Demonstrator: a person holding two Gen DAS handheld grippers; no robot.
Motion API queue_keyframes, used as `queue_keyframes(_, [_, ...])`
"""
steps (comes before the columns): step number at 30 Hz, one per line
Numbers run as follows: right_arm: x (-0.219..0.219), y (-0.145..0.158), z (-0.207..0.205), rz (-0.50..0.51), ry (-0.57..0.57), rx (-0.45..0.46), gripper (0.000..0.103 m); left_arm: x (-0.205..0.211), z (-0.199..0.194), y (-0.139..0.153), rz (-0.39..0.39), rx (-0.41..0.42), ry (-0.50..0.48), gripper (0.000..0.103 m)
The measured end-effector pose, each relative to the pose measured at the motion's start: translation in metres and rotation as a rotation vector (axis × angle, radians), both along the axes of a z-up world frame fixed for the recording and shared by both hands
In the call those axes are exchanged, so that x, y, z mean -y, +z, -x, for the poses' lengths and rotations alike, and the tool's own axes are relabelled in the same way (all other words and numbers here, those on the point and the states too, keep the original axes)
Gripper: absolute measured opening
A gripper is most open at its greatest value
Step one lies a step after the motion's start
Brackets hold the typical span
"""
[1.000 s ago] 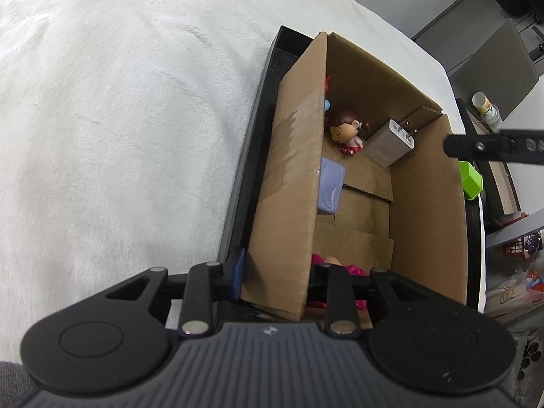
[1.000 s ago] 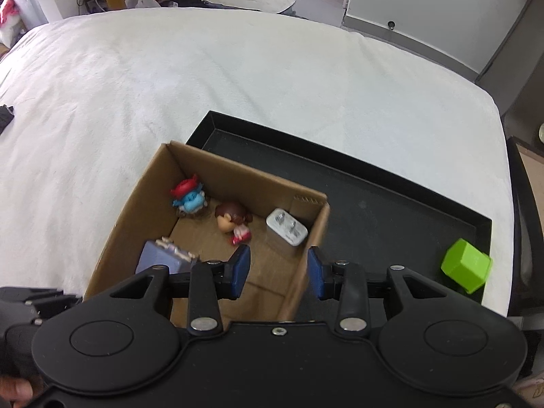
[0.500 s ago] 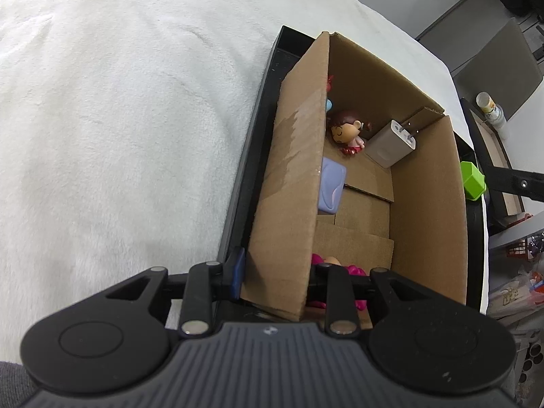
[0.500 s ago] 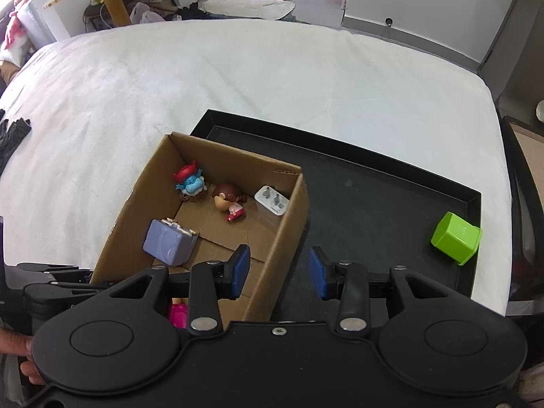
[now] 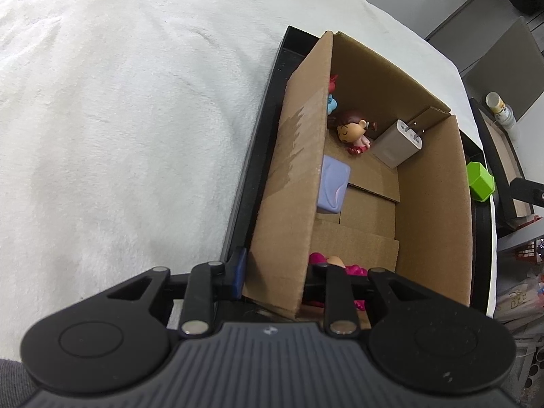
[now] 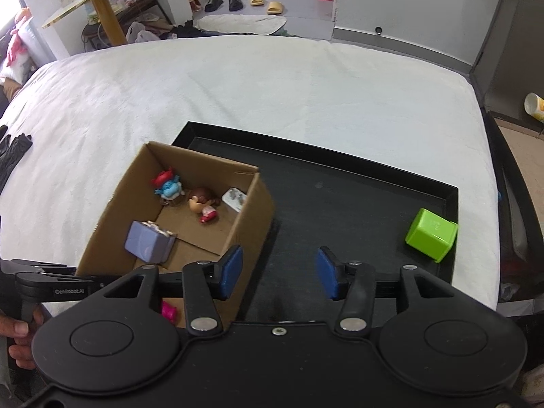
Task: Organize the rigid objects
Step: 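Move the right gripper to the lime-green cube and close on it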
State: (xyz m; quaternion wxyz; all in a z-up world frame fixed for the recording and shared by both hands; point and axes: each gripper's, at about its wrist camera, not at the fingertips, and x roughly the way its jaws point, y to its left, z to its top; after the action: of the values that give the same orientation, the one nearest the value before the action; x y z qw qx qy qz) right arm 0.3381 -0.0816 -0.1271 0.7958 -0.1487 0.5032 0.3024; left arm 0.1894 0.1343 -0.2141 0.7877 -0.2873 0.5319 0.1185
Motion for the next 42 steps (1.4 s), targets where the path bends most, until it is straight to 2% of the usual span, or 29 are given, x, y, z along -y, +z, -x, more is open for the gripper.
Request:
queue_keyframes(7, [0.019, -0.004, -0.005, -0.011, -0.009, 0.020, 0.067, 0.001, -0.001, 0.001, -0.012, -0.010, 0.008, 0.025])
queue_keyframes(12, [0.033, -0.005, -0.011, -0.038, -0.010, 0.037, 0.090, 0.003, -0.002, 0.000, -0.022, -0.020, 0.010, 0.025])
queue_keyframes(15, [0.043, -0.008, -0.017, -0.059, -0.023, 0.035, 0.096, 0.005, -0.003, 0.001, -0.030, -0.023, 0.011, 0.024])
queue_keyframes(20, [0.065, -0.018, -0.032, -0.101, -0.081, 0.020, 0.099, 0.007, -0.004, 0.000, -0.050, -0.030, 0.005, 0.022])
queue_keyframes(29, [0.091, -0.043, -0.059, -0.109, -0.153, 0.023, 0.098, 0.006, -0.004, -0.002, -0.046, -0.036, 0.007, 0.022])
queue_keyframes(35, [0.104, -0.056, -0.077, -0.105, -0.196, 0.030, 0.091, 0.006, -0.005, -0.003, -0.046, -0.037, 0.003, 0.022])
queue_keyframes(42, [0.111, -0.073, -0.093, -0.064, -0.313, 0.031, 0.087, 0.006, -0.006, -0.005, -0.047, -0.041, 0.000, 0.022])
